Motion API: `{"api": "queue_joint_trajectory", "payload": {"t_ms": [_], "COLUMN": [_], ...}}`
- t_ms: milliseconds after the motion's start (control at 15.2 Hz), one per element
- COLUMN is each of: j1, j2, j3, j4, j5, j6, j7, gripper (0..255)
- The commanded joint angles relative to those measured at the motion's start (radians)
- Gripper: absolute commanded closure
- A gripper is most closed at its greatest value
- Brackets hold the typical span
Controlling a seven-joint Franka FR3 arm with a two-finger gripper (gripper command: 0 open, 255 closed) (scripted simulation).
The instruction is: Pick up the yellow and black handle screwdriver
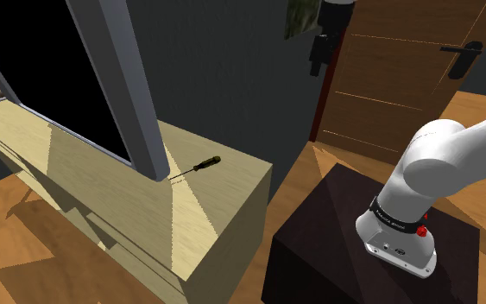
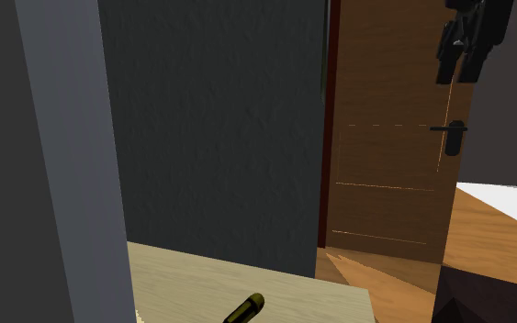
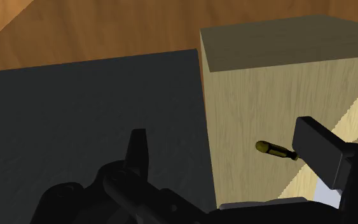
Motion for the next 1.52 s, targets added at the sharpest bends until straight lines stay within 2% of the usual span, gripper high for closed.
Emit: {"api": "queue_joint_trajectory", "payload": {"t_ms": [0,726,1452], "j1": [0.000,0.080,0.148], "j2": [0.000,0.328,0.697], "j3": [0.000,-0.003,0.027], "j4": [0.000,0.015,0.157], "j5": [0.000,0.034,0.073], "j6": [0.000,0.294,0.499], "j7": [0.000,-0.124,-0.253], "gripper": [0,0,0]}}
